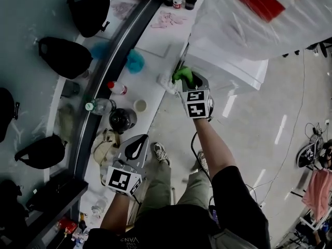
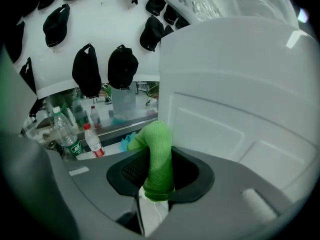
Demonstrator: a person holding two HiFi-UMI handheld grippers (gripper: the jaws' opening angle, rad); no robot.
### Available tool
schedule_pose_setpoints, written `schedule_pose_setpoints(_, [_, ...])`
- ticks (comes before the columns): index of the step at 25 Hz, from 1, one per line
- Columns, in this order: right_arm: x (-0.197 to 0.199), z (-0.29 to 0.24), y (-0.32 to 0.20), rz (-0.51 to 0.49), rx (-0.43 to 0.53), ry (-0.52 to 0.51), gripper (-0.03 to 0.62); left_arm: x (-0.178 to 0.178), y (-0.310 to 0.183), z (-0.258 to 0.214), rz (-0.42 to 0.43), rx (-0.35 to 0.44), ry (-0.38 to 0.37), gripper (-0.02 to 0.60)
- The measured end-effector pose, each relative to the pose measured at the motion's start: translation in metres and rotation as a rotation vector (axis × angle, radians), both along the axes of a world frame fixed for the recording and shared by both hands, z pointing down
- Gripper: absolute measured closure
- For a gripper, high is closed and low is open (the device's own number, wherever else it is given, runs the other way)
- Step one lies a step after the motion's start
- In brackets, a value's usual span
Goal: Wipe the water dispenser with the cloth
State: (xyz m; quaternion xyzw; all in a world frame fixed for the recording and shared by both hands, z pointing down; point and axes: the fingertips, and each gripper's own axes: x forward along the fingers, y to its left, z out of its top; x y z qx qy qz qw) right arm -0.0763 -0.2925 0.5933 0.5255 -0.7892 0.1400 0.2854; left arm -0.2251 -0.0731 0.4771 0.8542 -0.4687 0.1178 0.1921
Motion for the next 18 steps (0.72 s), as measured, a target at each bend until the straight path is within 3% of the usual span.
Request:
schedule_pose_setpoints(5, [0.047,0.007,0.019,0.036,-0.029,0.038,0.479,0.018,0.003,-0.001,0.013,-0.002,0.010,0.580])
schedule_pose_setpoints(13, [0.151,0.019,0.061,0.116,-0.083,0.095,0.479,0.080,0.004,-0.001,0.061,0.004,0.039,0.580])
schedule_pose_setpoints(18, [0.194,0.019,0.080,0.135,-0.086,0.116,0.479,0.115,0.009,0.001,0.093,-0.001,0.051,0.580])
